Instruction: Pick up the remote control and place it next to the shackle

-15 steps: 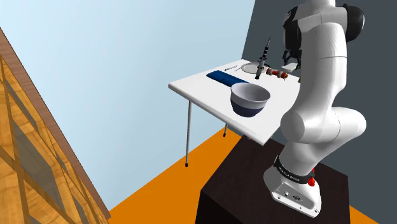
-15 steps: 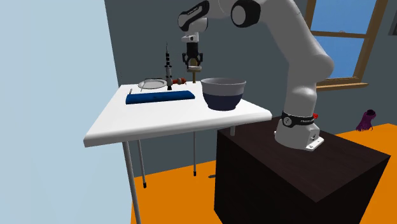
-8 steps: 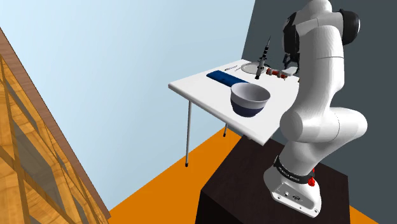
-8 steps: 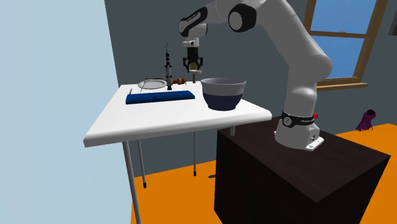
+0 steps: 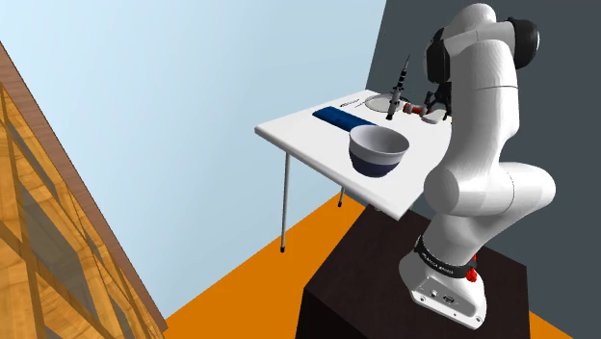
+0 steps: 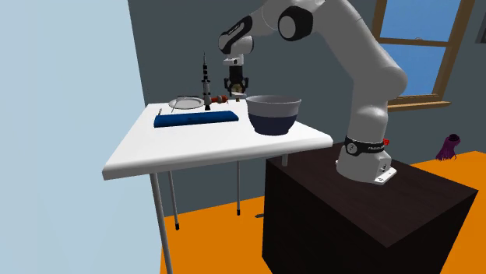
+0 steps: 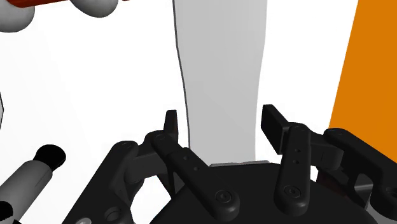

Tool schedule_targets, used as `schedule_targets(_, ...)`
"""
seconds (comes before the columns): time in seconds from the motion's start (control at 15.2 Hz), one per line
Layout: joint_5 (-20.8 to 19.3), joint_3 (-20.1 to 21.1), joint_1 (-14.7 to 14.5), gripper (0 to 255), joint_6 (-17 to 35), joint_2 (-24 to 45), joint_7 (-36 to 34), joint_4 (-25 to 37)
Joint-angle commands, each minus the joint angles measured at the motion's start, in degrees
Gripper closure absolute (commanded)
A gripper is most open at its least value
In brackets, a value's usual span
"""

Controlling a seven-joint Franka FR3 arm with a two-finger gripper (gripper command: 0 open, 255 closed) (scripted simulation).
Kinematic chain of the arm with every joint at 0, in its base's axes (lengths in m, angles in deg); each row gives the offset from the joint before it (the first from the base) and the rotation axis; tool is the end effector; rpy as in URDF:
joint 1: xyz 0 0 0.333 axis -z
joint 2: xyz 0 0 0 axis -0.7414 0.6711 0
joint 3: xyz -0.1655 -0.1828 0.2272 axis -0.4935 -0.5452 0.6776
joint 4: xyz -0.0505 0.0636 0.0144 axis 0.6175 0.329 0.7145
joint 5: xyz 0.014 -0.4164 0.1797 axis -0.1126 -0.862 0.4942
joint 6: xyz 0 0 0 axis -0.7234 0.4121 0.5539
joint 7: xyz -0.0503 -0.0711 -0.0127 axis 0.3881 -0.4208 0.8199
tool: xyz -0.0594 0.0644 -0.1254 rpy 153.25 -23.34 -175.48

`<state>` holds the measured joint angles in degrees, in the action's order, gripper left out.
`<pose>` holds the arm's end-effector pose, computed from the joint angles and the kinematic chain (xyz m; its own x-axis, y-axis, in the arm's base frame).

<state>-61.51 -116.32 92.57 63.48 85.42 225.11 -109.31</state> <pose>0.2119 -0.7481 0.3374 0.1607 0.9869 0.0115 0.9868 -0.1605 -0.0200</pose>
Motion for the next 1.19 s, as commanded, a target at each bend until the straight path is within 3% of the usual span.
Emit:
schedule_targets(0.0,0.3,0.2,0.1,255,1.1,0.5,0.3,-0.7)
schedule_targets(0.4,1.5,1.0,0.1,255,5.0,2.2,1.0,-3.1)
schedule_targets(0.92,1.5,1.0,0.1,255,4.9,2.2,1.0,-3.1)
schedule_targets(0.99,1.5,1.0,0.1,0,4.9,2.2,1.1,-3.1)
schedule_targets(1.12,1.5,1.0,0.1,0,4.8,2.2,1.0,-3.0)
